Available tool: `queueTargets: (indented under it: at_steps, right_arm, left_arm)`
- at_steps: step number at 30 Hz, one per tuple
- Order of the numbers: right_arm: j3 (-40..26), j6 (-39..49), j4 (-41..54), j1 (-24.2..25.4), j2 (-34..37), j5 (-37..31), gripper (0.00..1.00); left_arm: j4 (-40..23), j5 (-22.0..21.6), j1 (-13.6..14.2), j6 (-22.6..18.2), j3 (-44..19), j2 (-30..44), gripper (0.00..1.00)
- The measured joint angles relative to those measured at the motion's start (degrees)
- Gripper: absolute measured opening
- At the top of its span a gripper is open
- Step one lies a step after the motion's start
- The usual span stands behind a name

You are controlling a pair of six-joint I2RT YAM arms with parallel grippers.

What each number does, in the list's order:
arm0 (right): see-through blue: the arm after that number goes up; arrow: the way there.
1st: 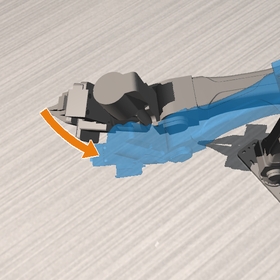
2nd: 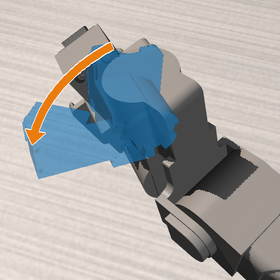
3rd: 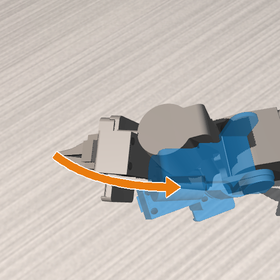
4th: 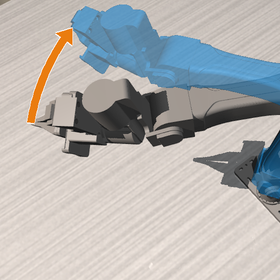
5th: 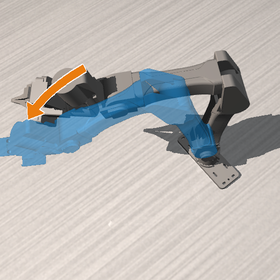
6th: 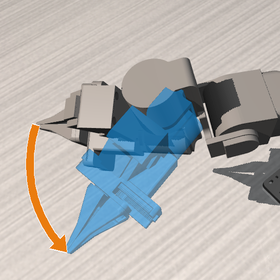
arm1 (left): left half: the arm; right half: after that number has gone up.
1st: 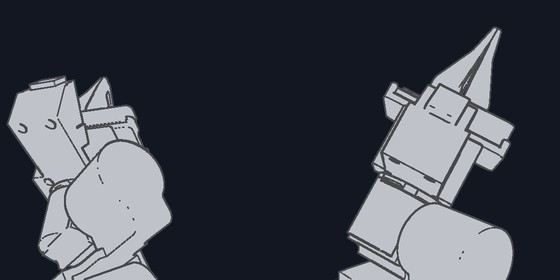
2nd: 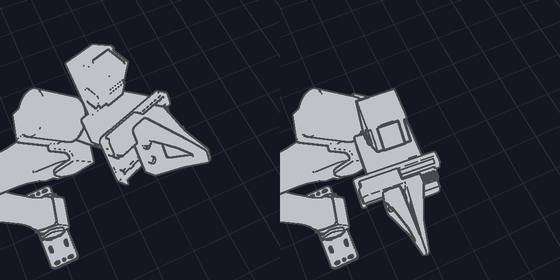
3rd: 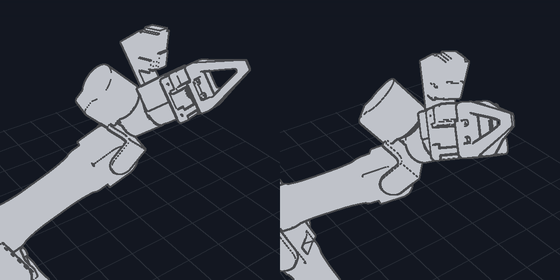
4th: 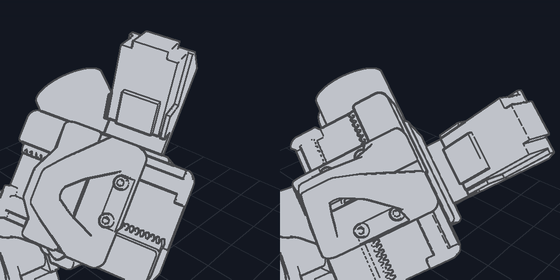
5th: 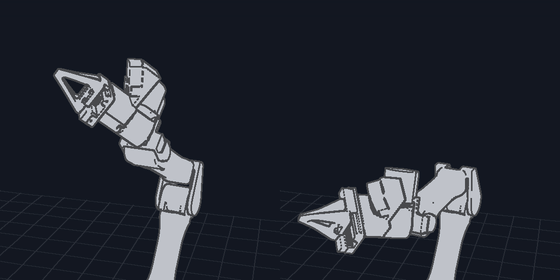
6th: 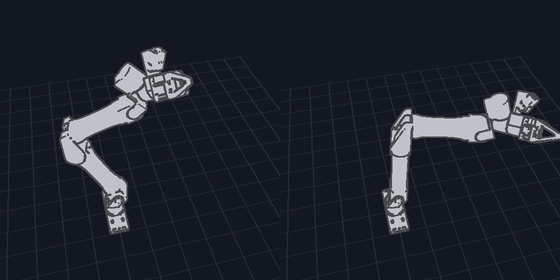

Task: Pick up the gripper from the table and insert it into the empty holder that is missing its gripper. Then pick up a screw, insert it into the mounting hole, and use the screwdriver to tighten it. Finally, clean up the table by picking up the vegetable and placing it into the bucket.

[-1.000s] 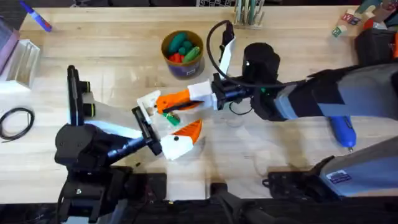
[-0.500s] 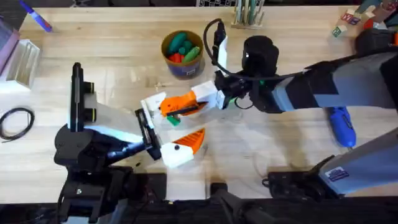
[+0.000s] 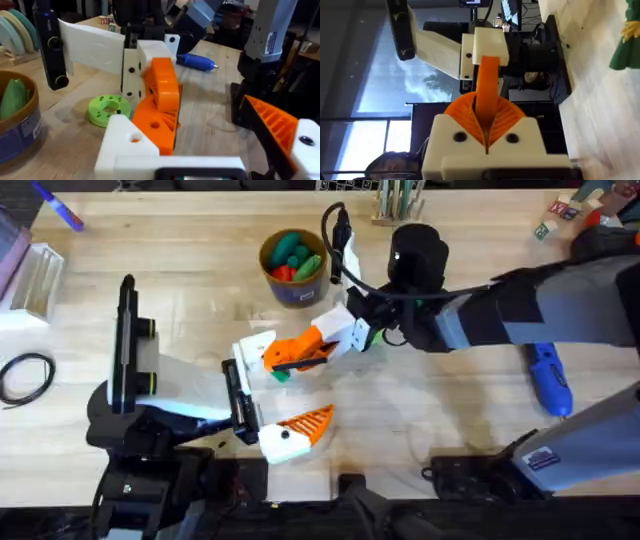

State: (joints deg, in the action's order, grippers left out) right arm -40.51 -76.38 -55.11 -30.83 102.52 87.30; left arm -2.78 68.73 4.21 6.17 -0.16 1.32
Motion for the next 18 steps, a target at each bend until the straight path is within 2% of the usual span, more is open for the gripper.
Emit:
queueTargets:
  at_steps: [10,18]
  right_arm:
    - [0.0,-0.5,0.7,0.1,0.6,0.0,0.006]
    - [-0.3,0.9,4.3,3.3,0.6,-0.3,0.006]
  left_arm:
    - [-2.8,-0.9,0.4,-2.1,-0.1,-0.3,0.985]
    - [-2.8,-0.7,2.0,-2.3,-0.1,-0.3,0.985]
